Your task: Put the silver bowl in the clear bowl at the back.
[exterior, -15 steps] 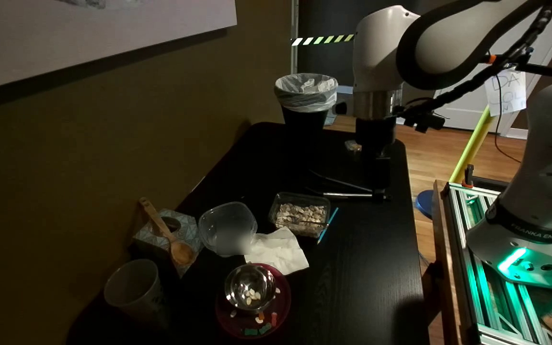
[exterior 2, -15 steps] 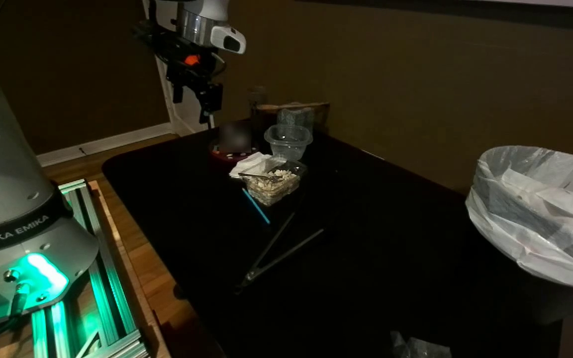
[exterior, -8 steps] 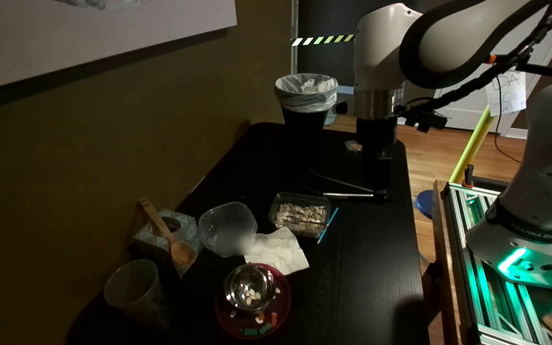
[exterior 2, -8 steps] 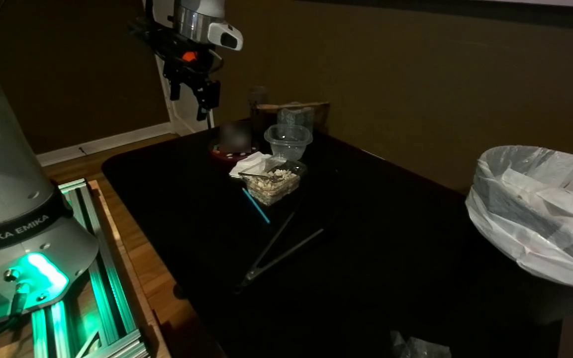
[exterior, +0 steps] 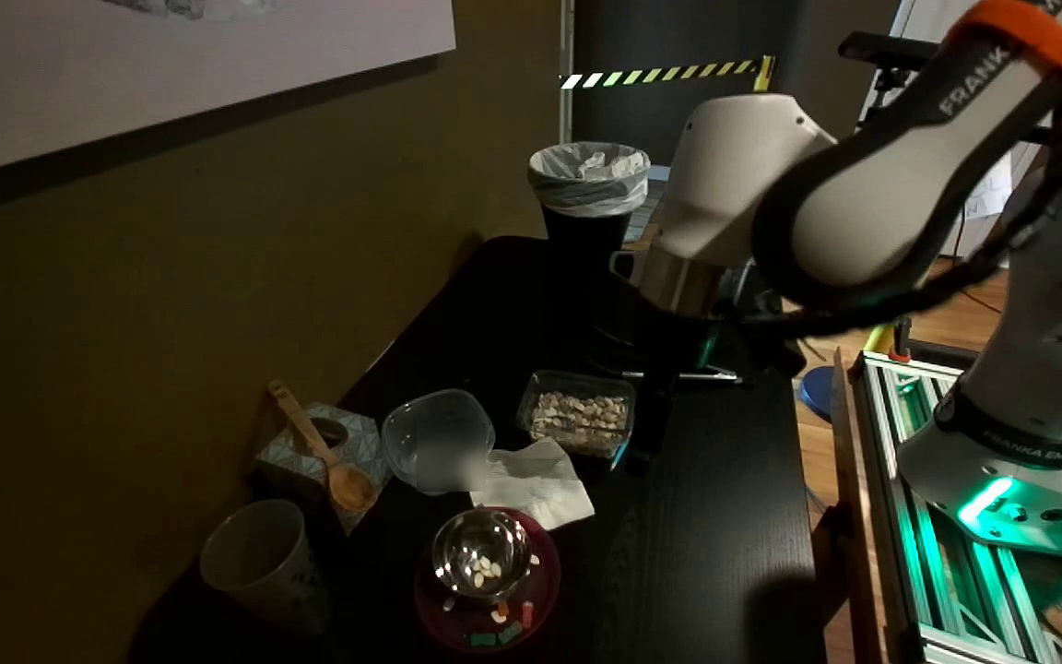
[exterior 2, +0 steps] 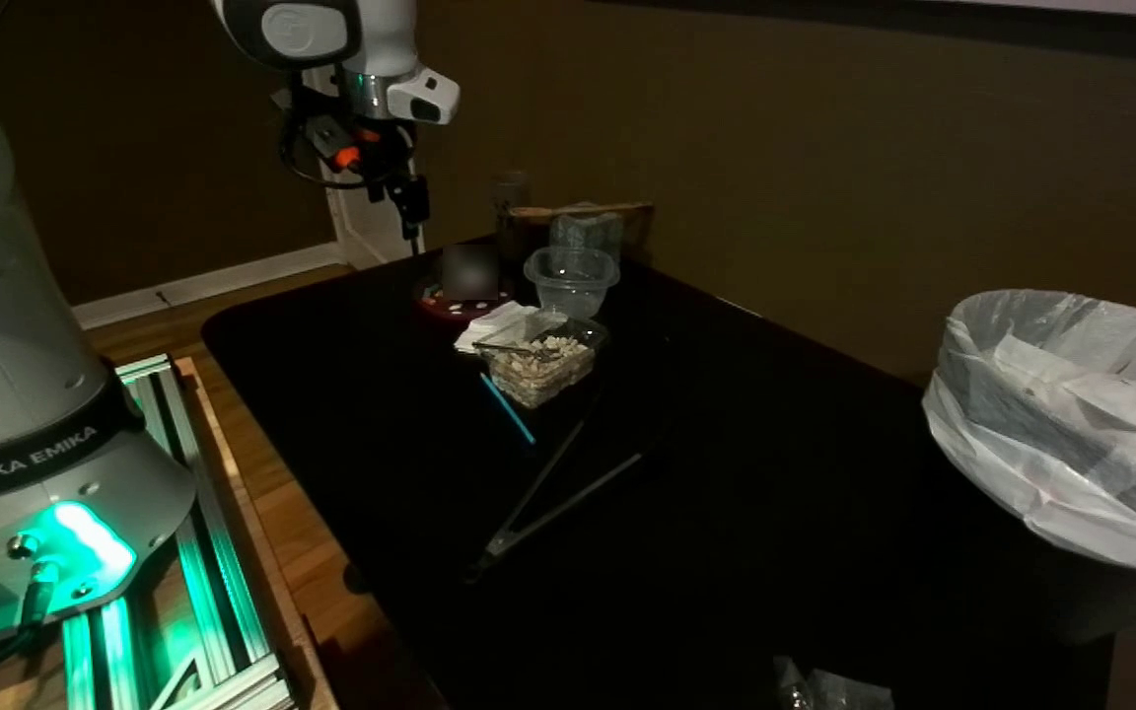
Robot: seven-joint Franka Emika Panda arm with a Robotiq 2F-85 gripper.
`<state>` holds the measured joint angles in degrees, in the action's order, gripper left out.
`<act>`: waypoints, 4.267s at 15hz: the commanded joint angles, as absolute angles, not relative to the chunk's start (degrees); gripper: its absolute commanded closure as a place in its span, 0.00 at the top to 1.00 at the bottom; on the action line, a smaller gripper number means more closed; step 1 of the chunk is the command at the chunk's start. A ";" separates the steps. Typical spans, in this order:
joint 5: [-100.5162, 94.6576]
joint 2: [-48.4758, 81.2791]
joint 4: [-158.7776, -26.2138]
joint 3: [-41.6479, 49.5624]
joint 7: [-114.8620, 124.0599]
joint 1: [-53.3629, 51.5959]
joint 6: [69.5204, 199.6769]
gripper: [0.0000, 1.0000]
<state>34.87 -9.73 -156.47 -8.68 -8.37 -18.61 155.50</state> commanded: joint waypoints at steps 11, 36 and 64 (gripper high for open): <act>22.42 18.61 -142.38 -14.83 21.09 -20.76 172.42 1.00; 31.30 36.08 -125.72 -13.75 56.25 -20.99 176.25 0.01; 22.71 25.58 -117.24 -4.82 64.51 -14.20 145.73 0.01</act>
<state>23.44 23.29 -123.05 -4.70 63.00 -17.40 154.96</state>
